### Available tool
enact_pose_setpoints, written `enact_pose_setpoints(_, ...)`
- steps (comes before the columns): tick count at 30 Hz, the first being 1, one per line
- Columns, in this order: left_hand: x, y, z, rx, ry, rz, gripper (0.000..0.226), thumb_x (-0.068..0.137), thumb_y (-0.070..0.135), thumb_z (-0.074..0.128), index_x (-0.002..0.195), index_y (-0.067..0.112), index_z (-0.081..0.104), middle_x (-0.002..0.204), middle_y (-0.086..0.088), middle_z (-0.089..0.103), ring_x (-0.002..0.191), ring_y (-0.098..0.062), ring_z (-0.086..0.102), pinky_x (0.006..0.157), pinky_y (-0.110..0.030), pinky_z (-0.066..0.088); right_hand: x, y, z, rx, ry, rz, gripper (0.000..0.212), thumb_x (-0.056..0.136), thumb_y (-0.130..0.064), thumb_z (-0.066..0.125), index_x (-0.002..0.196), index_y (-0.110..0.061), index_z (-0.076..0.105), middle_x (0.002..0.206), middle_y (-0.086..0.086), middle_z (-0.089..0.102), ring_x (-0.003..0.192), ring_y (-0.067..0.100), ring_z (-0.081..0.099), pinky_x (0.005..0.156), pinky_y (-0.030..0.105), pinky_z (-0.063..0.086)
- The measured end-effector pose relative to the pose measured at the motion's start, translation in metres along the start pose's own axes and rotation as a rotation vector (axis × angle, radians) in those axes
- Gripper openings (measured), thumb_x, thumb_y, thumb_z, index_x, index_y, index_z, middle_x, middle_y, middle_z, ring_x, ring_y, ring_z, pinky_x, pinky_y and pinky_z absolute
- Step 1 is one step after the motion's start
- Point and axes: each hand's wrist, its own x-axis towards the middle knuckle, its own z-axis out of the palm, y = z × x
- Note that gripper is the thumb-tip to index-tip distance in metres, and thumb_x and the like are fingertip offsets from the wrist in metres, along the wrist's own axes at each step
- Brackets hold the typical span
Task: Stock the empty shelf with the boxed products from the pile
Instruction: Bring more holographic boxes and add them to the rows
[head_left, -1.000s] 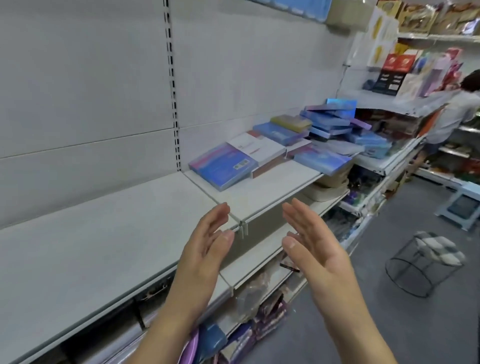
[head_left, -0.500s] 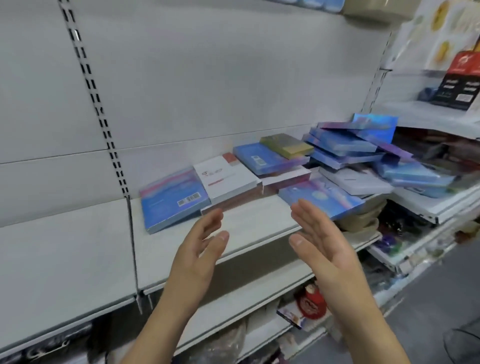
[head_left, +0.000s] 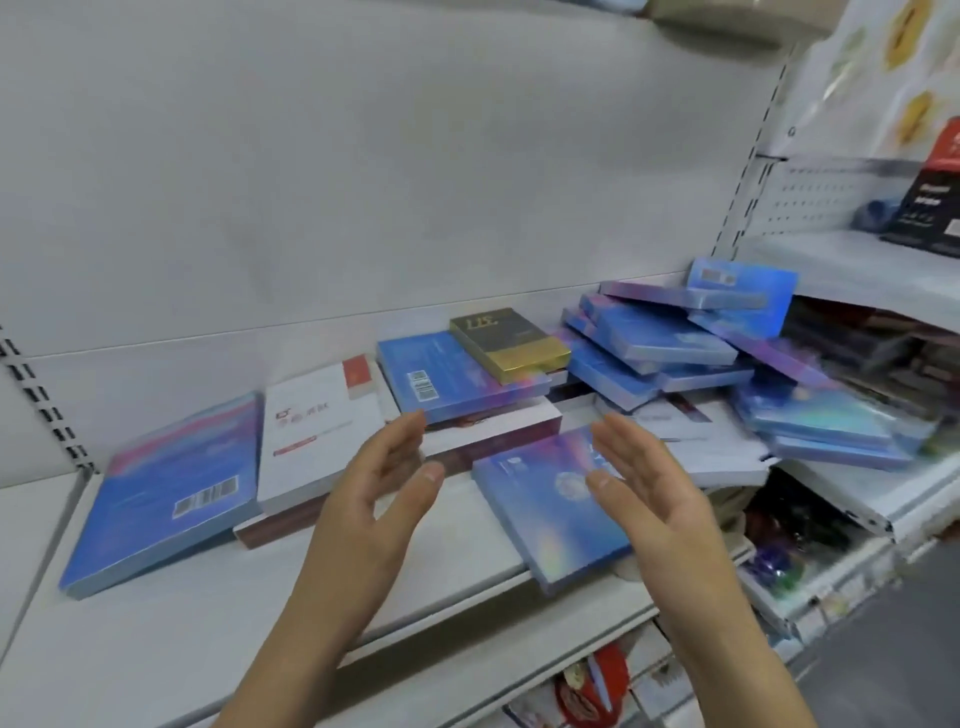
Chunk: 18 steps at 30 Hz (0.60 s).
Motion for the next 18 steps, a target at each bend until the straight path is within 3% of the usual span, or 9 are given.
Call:
enact_pose_setpoints(7,0.039,0.014,0.022,-0.011,-0.015,0.034,0.053,0.080,0.060,0.059,0.132,0.052,0.056,0.133,0.034,0.058,0.120,0.016,0.053,0.098,-0.024,0.046,0.059,-0.003,-0.023,-0.025,0.007,-0.027,0.047,0.095,-0.015,0.065,0.135,-0.038,0.056,0.131,-0.027,0.063,0.125,-0.010,0.054,0.113,0.031,0.040)
enact_pose_setpoints(11,0.057,0.029,0.034,0.111,0.006,0.077,0.053,0.079,0.065,0.071,0.129,0.056,0.056,0.131,0.037,0.056,0.118,0.016,0.052,0.092,-0.014,0.041,0.088,0.000,-0.041,-0.020,-0.012,-0.067,0.048,0.094,-0.015,0.065,0.134,-0.039,0.055,0.131,-0.029,0.062,0.126,-0.010,0.053,0.111,0.031,0.041)
enact_pose_setpoints(18,0.087,0.044,0.076,0.388,0.037,0.136,0.044,0.083,0.039,0.077,0.122,0.049,0.062,0.122,0.048,0.051,0.115,0.032,0.037,0.089,0.008,0.027,0.141,0.005,-0.100,-0.046,-0.050,-0.106,0.047,0.094,-0.019,0.067,0.132,-0.043,0.056,0.133,-0.030,0.061,0.125,-0.010,0.053,0.111,0.032,0.043)
